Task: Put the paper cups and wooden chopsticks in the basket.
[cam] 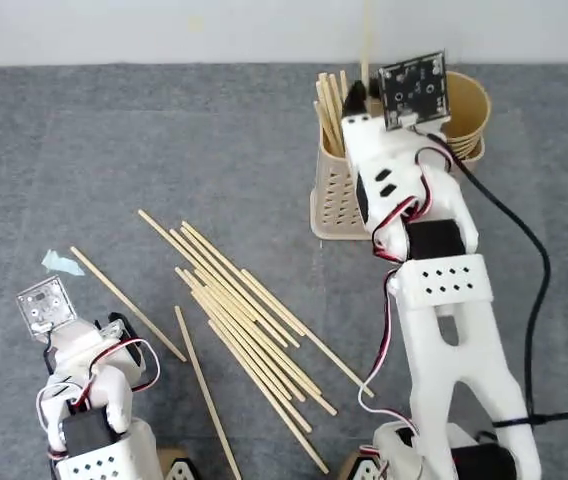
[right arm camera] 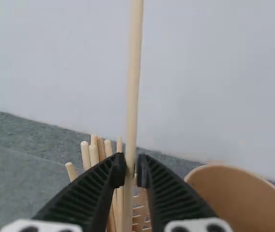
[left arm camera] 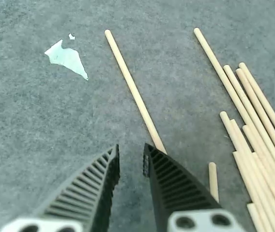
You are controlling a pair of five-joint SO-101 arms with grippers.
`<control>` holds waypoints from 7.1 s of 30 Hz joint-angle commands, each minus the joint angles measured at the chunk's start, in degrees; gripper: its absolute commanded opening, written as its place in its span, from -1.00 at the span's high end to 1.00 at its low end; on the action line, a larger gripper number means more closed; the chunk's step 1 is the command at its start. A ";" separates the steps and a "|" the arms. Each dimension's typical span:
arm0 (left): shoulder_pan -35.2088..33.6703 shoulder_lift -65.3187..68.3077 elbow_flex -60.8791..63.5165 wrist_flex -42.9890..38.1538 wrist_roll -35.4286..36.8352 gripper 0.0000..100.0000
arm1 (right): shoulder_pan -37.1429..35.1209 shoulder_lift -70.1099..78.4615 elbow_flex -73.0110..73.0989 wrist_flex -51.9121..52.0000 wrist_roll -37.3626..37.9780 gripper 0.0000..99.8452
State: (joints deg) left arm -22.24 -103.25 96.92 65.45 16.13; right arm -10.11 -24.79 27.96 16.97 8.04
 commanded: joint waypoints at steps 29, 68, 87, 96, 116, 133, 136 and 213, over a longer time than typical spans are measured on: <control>0.09 -0.44 -0.40 -1.05 -0.18 0.84 | -20.09 -12.35 -3.16 57.45 4.48 0.64; 2.46 -0.70 -0.40 3.96 -17.41 0.84 | -27.56 30.73 -2.64 33.19 5.89 0.64; 2.46 -0.70 -0.40 3.96 -17.49 0.84 | -26.51 33.36 -5.45 38.02 13.80 0.98; 2.46 -0.70 -0.40 3.96 -17.49 0.84 | -26.24 20.70 -6.33 44.35 14.77 0.98; 2.46 -0.70 -0.40 3.60 -17.49 0.84 | -25.10 -2.51 -41.41 71.52 19.08 0.98; 2.46 -0.70 -0.40 3.60 -17.49 0.84 | -13.93 6.37 -61.89 46.02 17.76 0.98; 2.46 -0.70 -0.40 3.60 -17.49 0.84 | -11.12 9.19 -61.89 40.92 12.48 0.98; 2.73 21.45 -51.30 21.01 -9.49 0.97 | -15.96 -32.66 30.68 38.37 4.66 0.98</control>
State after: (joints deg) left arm -19.78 -92.70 54.37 83.91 4.00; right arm -25.93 -55.91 58.90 57.05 13.05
